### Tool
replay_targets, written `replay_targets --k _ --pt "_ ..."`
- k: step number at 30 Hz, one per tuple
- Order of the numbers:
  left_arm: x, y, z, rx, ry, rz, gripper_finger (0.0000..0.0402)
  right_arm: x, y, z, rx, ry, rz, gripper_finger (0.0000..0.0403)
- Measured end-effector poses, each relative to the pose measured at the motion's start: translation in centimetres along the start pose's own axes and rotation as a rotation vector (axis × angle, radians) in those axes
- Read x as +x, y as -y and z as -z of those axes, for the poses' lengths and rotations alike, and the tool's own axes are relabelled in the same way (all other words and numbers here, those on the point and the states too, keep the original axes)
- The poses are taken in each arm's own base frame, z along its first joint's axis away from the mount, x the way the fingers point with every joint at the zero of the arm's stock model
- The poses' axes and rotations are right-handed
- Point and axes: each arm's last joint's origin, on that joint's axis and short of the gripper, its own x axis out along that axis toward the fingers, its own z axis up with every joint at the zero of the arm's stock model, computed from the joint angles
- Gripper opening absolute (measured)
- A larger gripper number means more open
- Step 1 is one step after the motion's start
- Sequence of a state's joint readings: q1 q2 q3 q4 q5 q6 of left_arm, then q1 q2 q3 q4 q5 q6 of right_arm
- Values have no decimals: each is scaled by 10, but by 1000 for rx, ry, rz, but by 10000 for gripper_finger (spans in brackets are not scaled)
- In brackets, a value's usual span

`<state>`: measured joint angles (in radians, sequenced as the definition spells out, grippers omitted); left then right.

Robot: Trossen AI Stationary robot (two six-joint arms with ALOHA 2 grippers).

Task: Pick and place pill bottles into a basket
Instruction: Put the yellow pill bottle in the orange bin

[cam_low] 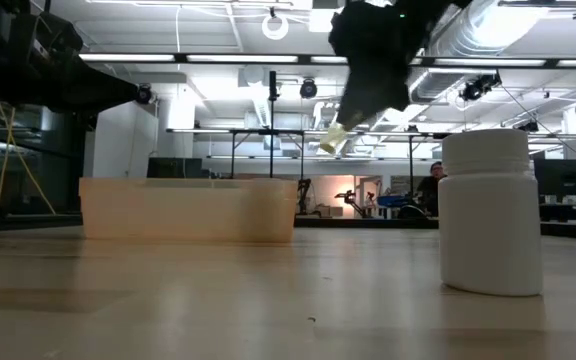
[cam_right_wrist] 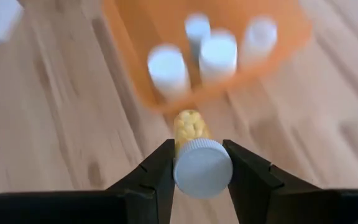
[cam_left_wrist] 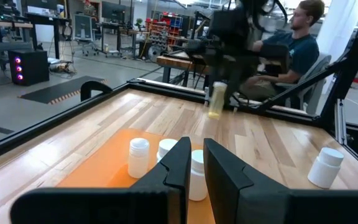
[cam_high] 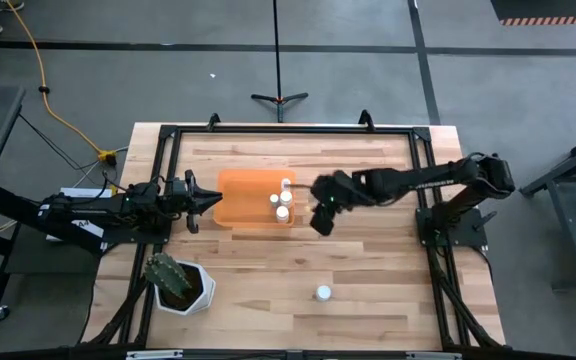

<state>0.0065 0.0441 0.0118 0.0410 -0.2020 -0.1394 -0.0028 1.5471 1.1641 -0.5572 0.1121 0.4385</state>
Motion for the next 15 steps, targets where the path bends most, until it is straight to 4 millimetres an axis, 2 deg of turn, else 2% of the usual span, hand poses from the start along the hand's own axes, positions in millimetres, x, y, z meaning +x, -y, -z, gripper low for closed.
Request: replay_targets --k 7,15 --pt "0 0 0 0 0 -1 79 1 22 -32 -100 184 -111 119" --pt "0 0 0 0 1 -2 79 4 44 -55 -150 358 -83 119"
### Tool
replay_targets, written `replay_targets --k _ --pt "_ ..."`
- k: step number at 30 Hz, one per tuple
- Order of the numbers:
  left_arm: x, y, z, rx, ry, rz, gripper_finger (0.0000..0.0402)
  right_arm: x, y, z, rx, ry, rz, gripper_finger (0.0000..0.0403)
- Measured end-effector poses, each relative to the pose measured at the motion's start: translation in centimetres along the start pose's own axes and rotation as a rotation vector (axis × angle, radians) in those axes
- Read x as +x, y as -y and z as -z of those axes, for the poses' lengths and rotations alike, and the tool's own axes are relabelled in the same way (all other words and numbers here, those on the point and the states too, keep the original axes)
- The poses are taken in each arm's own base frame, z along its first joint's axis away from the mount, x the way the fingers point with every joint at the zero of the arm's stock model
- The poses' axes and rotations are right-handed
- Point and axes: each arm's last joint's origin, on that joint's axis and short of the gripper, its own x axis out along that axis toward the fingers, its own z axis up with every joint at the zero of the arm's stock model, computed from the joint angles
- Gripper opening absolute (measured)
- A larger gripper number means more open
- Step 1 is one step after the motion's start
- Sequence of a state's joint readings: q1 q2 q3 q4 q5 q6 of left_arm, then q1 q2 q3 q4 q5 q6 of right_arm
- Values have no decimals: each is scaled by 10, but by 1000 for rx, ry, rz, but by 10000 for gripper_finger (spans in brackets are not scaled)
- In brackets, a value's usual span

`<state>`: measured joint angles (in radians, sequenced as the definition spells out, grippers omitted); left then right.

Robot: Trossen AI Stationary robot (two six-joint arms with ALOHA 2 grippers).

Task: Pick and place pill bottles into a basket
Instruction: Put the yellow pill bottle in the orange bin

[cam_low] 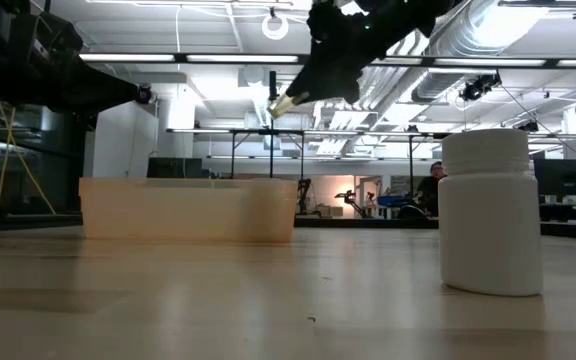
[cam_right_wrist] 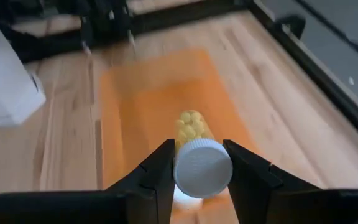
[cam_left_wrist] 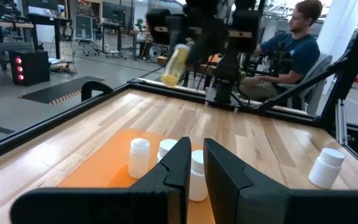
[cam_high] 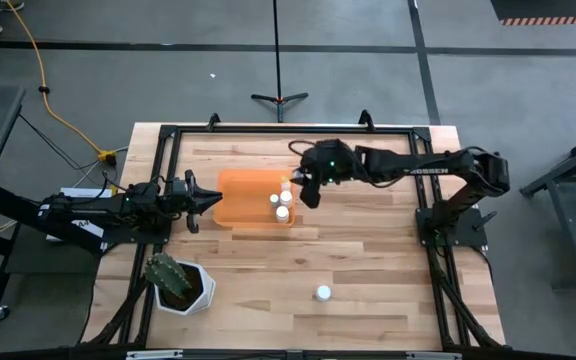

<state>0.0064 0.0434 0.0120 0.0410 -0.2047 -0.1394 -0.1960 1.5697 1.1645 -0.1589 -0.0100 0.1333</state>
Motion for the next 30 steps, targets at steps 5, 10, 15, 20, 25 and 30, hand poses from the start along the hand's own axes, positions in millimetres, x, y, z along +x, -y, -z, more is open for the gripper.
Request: replay_targets --k 5,10,15,20,25,30 --pt "0 0 0 0 0 0 79 9 13 -10 -38 77 -41 119" --pt "0 0 0 0 0 0 79 26 20 -30 -86 59 -46 119" --pt "0 0 0 0 0 0 79 36 22 -48 -145 -51 -36 119" --pt "0 0 0 0 0 0 79 56 23 -51 -181 -205 -40 119" --pt "0 0 0 0 0 0 79 80 26 -49 -206 -276 -45 119" --pt "0 0 0 0 0 0 79 106 29 -31 -217 -367 -77 119"
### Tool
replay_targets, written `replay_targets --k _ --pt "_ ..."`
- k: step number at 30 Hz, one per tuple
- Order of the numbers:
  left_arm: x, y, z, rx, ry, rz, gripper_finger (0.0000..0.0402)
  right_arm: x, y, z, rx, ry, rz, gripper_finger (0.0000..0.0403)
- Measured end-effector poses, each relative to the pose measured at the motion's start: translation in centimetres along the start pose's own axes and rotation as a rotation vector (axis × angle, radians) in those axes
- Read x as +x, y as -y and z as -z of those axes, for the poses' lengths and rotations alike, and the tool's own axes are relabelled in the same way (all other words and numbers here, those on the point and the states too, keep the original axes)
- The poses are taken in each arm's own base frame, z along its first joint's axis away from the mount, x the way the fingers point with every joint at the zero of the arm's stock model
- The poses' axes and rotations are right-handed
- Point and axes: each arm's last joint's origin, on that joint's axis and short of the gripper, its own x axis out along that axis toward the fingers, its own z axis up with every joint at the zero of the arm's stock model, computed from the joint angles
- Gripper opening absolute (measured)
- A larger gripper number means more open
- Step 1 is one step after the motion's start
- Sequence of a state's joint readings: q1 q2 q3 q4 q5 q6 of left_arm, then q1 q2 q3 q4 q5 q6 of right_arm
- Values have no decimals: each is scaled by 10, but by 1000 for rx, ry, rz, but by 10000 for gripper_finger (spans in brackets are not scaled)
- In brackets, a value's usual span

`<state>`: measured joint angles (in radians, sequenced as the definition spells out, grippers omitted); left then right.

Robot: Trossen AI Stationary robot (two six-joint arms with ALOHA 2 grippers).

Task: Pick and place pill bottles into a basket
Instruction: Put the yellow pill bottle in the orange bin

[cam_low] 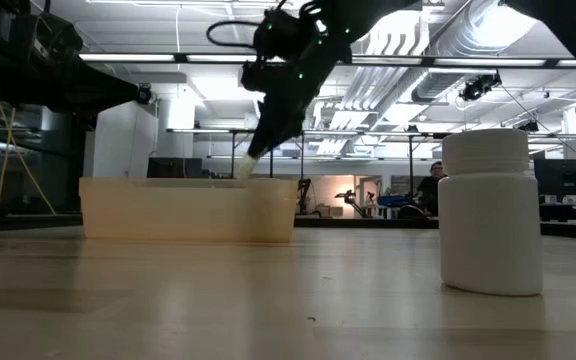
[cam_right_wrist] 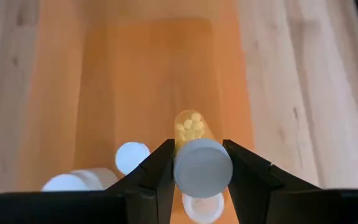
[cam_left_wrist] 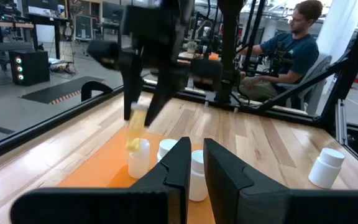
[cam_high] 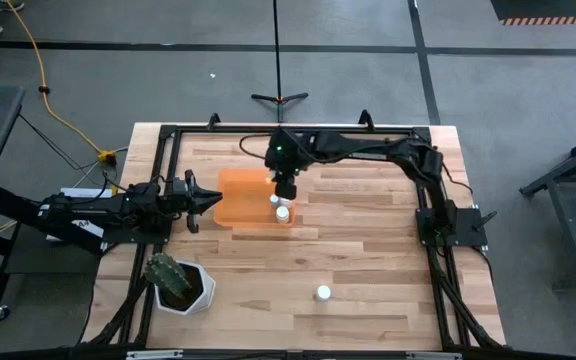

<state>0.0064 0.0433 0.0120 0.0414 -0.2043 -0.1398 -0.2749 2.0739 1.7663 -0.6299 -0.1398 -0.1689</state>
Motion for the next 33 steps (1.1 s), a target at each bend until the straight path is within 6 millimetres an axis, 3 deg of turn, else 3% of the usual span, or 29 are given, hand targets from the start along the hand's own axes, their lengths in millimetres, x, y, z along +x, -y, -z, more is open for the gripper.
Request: replay_targets --k 5,21,33 --pt "0 0 0 0 0 0 79 19 1 10 -8 -71 -8 119" --pt "0 -1 0 7 4 -23 79 17 -2 14 -24 -113 -59 119" --pt "0 -1 0 7 6 -27 79 36 -5 22 -23 -161 -63 119"
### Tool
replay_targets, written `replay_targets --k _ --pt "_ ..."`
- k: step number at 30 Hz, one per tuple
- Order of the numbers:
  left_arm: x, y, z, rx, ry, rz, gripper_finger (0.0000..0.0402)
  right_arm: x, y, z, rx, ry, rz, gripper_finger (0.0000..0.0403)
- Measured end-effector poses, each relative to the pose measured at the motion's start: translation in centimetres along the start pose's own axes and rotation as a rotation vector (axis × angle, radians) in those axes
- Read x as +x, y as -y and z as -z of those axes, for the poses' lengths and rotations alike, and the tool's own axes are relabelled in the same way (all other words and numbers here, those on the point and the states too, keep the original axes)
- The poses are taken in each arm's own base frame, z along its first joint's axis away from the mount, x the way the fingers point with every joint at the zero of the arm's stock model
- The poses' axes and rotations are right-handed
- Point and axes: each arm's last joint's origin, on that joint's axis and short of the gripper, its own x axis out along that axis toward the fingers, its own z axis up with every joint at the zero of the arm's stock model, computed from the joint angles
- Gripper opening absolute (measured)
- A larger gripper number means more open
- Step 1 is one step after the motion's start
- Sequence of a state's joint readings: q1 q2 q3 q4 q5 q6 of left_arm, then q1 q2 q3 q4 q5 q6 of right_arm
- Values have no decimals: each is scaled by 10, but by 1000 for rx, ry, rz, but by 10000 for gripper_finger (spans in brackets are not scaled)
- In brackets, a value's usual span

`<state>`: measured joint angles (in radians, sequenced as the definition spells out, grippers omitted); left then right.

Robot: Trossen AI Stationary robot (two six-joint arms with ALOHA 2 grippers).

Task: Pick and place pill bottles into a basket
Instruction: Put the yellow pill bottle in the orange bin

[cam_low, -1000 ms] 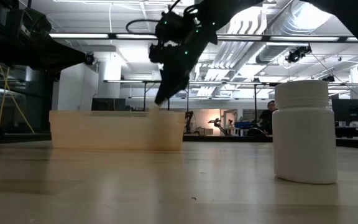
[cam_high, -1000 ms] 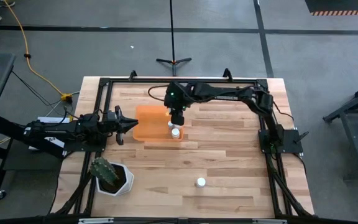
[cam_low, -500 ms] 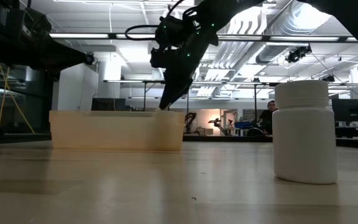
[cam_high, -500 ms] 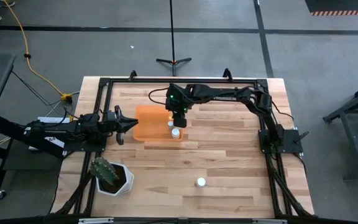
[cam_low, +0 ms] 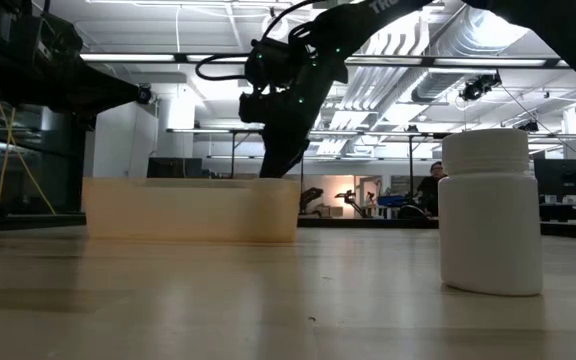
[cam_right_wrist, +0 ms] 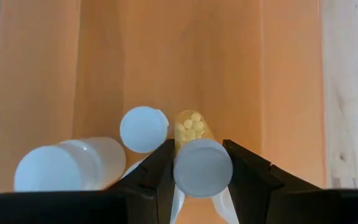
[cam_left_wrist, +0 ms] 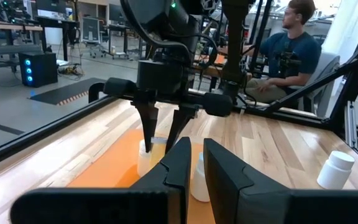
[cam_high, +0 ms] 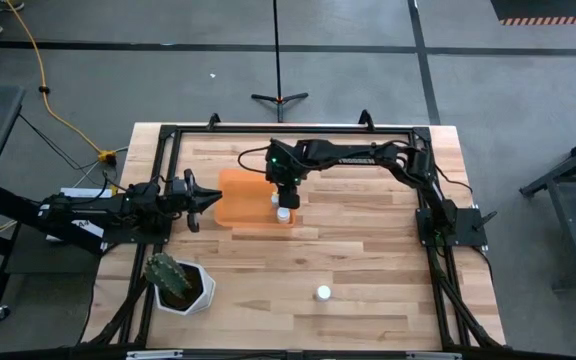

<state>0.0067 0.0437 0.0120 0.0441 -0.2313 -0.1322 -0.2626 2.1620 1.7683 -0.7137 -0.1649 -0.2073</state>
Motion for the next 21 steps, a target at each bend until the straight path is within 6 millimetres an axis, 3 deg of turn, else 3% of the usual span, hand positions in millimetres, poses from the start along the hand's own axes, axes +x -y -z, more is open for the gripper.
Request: replay_targets --k 16,21 --pt "0 0 0 0 0 0 79 0 0 -1 -4 5 6 120" --pt "0 0 0 0 0 0 79 0 0 -1 -4 5 7 139"
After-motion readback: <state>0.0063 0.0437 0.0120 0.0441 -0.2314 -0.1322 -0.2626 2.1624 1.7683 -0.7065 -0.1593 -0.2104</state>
